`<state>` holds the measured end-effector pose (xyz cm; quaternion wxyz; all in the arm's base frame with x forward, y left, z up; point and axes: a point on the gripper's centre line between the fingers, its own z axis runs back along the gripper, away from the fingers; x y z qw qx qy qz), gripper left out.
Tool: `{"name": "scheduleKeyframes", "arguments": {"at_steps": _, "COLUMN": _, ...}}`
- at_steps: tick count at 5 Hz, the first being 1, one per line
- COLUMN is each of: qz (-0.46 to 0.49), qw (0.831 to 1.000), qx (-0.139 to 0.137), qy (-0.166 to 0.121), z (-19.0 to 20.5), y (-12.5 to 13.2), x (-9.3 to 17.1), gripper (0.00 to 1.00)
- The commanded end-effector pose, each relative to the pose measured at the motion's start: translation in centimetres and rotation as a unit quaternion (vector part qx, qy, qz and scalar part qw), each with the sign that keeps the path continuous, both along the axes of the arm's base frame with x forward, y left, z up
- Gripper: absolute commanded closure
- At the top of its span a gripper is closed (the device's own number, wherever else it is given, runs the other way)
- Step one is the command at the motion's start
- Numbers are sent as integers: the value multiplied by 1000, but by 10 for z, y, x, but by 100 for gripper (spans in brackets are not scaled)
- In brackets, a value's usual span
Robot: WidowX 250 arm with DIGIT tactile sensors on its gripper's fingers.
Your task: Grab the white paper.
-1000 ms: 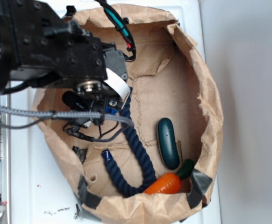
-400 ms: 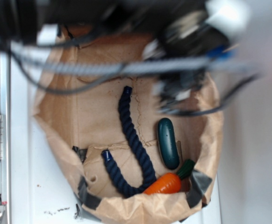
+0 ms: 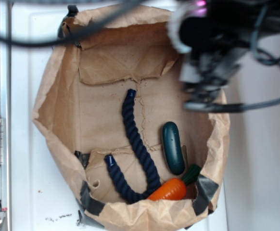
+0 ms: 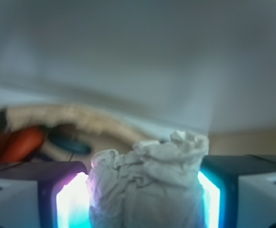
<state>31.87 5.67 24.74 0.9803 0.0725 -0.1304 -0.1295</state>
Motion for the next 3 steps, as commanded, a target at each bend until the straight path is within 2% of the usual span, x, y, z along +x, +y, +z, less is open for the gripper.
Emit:
{"name": "scheduleKeyframes", "arguments": {"at_steps": 1, "qz": -67, "qw": 991, "qx": -101, "qy": 48, "z": 36, "y": -49, "x": -73, "gripper": 100}}
{"name": "scheduleKeyframes", "arguments": {"at_steps": 2, "qz": -70, "qw": 990, "qx": -107, "qy": 54, "z": 34, "y": -53, "x": -75, "gripper": 100}}
{"name": "scheduleKeyframes", "arguments": {"at_steps": 3, "qz": -75, "qw": 991, "qx": -95, "qy": 56, "z": 28, "y": -57, "x": -76, "gripper": 100}}
